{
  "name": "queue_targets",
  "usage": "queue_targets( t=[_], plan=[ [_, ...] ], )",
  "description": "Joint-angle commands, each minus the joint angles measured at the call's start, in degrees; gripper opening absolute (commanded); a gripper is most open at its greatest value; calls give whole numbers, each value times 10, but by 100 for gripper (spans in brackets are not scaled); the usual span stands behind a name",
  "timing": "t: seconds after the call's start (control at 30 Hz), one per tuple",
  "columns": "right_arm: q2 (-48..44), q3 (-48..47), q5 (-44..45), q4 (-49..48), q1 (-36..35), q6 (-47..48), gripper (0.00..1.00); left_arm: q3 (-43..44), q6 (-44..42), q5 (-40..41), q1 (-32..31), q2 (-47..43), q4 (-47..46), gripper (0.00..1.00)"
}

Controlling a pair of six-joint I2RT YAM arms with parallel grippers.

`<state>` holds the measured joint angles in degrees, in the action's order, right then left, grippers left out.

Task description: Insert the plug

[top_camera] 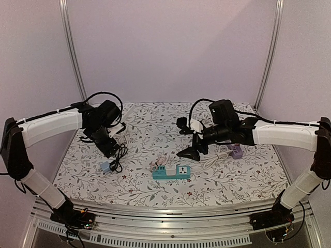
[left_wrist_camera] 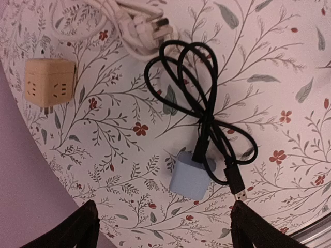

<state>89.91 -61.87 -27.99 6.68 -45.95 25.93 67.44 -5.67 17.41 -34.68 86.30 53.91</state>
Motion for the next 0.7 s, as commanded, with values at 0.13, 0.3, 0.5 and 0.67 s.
queue_targets(
  t=[0.13,0.3,0.5,0.67],
  plan=[
    [-50,57,-4,-29,-2,-9,99,-20,-73,-67,126,68,104,92],
    [-64,79,2,-40,-2,-2,99,-50,-108,-90,140,117,52,93],
    [-75,112,2,-78,-1,-5,99,-77,-136,-152,143,111,32,92],
    [-77,124,-2,-92,1,-2,99,-99,-154,-136,143,108,-11,91]
  ],
)
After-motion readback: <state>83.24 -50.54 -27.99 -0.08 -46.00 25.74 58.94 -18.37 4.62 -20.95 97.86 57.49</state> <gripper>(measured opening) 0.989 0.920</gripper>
